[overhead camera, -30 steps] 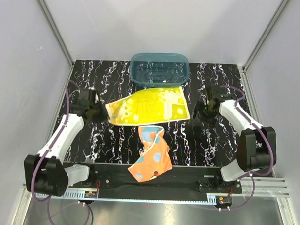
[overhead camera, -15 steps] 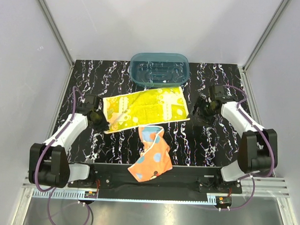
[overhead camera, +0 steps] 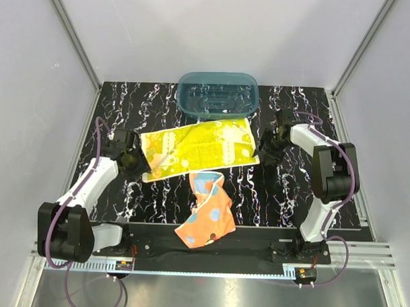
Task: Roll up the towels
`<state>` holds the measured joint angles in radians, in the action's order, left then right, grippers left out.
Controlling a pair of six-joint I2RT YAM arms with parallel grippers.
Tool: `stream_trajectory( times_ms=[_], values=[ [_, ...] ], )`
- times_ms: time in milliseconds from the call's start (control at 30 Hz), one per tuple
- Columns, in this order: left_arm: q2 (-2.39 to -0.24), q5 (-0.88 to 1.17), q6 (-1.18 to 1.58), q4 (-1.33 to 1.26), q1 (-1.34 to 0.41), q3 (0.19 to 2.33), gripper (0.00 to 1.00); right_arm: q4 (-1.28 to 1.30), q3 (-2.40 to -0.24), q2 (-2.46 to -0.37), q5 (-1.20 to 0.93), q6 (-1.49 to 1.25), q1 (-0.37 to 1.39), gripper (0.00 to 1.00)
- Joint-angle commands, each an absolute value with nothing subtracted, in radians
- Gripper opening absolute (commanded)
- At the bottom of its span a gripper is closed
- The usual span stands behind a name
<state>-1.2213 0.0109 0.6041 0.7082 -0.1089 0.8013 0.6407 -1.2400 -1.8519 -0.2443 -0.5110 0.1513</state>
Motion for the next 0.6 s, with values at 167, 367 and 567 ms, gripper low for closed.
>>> stream_trajectory(
  times_ms=[167,367,567],
  values=[
    [-1.192,-0.044,0.617,0.69,-0.101,0.81,0.52,0.6,-1.299,-1.956,-0.227,-0.482,0.153,0.62],
    [-1.19,-0.061,0.62,0.689,-0.1,0.81,0.52,0.58,-1.273,-1.967,-0.248,-0.476,0.153,0.37],
    [-1.195,-0.075,0.64,0.683,-0.097,0.801,0.52,0.554,-1.186,-1.922,-0.241,-0.454,0.152,0.14]
  ],
)
